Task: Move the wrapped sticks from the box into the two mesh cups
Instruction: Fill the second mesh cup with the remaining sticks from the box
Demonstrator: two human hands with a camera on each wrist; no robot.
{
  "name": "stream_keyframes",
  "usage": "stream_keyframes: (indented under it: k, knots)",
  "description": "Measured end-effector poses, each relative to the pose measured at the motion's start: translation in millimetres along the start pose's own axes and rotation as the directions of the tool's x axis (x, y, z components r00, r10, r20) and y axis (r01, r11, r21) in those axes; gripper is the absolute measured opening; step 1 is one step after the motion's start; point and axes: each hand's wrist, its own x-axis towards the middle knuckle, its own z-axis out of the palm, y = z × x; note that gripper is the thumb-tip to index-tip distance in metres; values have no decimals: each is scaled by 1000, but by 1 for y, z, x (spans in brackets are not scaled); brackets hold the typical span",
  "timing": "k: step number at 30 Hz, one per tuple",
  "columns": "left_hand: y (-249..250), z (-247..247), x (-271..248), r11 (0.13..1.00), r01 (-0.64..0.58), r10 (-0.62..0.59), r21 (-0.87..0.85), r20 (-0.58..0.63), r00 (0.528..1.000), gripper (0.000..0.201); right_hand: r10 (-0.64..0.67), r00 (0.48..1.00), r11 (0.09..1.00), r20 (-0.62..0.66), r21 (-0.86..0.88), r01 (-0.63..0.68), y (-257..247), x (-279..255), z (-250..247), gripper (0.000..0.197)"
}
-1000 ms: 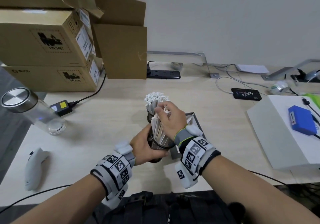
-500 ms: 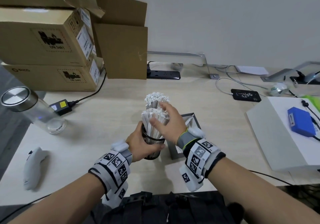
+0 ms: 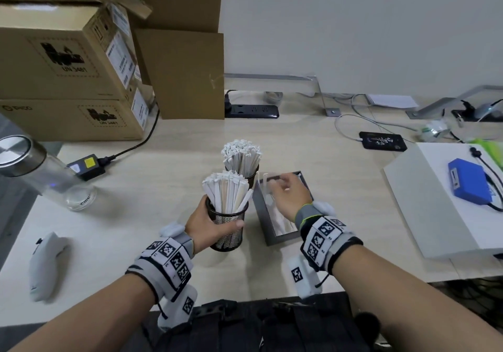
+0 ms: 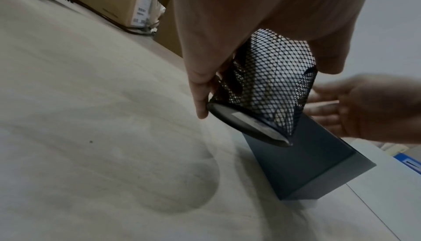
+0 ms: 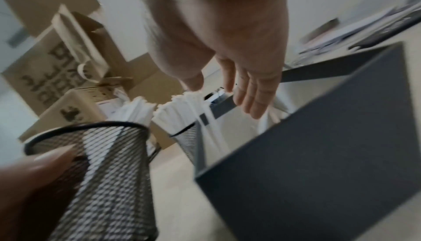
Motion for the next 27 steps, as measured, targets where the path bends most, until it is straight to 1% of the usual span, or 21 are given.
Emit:
stream_keyframes:
  k: [2,3,4,5,7,9,11,13,14,15,17,18,20,24,26,27]
  knots:
    - [-2,-1,0,1000,5,-5,3,-20,1000,102,114,990,984,84,-148,-101,14,8,-5,48]
    - [-3,0,1,1000,5,-5,6,-21,1000,102,156,980,970,120,-208,-129,18,9,-6,51]
    - [-3,1,2,1000,0,0,3,-20,1000,102,175,973,963,150,-232,-138,23,12,-4,54]
    - [-3,3,4,1000,-2,2,0,-18,1000,102,187,966,963,177,-228,-145,24,12,-2,57]
    - [-3,5,4,1000,-12,12,-5,-15,1000,101,141,969,981,205,-160,-109,23,10,3,58]
    - [-2,8,6,1000,-20,20,1,-11,1000,95,96,978,993,186,-90,-80,18,13,6,59]
    - [-2,7,7,1000,-26,26,8,-11,1000,94,73,980,997,186,-42,-67,10,14,9,69]
    - [-3,7,10,1000,-24,24,14,-9,1000,95,61,972,998,227,-33,-55,3,16,13,72]
    - [-4,6,11,1000,-21,21,14,-10,1000,95,54,969,998,242,-55,-41,0,18,16,68]
    - [-5,5,12,1000,-19,19,15,-13,1000,94,39,970,995,239,-96,-17,-2,19,18,59]
    - [-7,4,13,1000,-17,17,22,-22,1000,94,-21,985,986,173,-162,50,-5,21,22,34]
    - [-8,3,13,1000,-13,14,25,-25,1000,94,-52,990,980,133,-183,76,-5,22,22,28]
    - [-9,1,14,1000,-11,11,29,-25,1000,93,-92,991,966,93,-232,111,-5,25,21,28]
    - [-10,0,18,999,-11,12,32,-32,999,95,-160,987,915,20,-371,156,-5,31,-6,30]
    - [-10,1,18,1000,-8,9,14,-32,999,95,-101,994,857,30,-505,102,-6,34,-19,30]
    - [-10,2,19,1000,-9,9,13,-33,999,94,-34,998,828,56,-557,60,-6,34,-23,29]
